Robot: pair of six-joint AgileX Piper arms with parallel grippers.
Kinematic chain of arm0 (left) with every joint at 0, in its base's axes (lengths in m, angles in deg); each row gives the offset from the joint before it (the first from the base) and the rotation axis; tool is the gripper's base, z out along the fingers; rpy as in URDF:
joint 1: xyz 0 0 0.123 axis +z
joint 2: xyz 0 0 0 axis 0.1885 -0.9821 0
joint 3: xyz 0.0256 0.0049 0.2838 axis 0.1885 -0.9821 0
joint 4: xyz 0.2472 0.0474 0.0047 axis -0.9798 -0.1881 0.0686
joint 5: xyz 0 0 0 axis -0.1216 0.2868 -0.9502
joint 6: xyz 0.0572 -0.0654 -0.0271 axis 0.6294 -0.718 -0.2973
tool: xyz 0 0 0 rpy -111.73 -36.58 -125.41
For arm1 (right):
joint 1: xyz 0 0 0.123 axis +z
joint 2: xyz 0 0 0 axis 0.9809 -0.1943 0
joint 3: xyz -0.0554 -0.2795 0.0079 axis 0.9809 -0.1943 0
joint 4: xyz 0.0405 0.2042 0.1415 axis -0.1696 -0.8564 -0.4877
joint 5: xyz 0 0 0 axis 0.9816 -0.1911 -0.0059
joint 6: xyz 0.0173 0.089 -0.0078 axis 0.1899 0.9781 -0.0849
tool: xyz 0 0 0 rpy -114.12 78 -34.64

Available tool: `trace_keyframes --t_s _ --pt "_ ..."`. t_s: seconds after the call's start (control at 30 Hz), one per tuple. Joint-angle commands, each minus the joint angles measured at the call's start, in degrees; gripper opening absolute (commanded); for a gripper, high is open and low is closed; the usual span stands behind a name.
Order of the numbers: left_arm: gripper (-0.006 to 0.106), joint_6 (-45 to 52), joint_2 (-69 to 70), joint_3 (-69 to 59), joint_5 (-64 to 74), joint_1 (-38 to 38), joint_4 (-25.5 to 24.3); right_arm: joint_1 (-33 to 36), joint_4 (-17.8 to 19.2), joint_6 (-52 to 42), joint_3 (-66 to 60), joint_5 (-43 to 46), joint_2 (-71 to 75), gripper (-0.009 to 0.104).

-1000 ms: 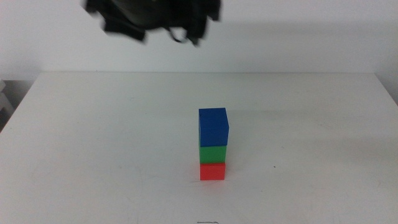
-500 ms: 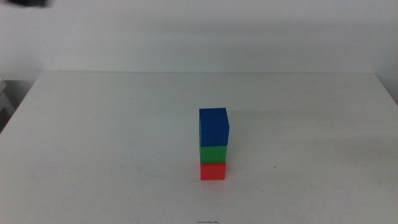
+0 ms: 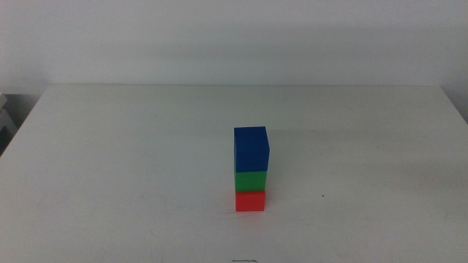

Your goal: Stack red cubes first, then green, then blue cubes in a specific spot.

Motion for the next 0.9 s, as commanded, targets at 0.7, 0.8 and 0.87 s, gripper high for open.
trace_keyframes --t_s 0.7,0.8,0.87 --pt "0.092 -0.9 20.5 -21.8 -20.9 0.0 4.3 -0.8 4.2 -0.7 -4.7 13.6 0.7 0.094" --pt "0.092 -0.9 25.5 -31.2 -30.3 0.0 4.3 -4.1 5.2 -0.7 -9.8 23.7 1.2 0.094" --pt "0.092 -0.9 29.0 -37.1 -36.5 0.0 4.4 -7.4 4.5 -0.7 -13.3 28.5 1.3 0.094"
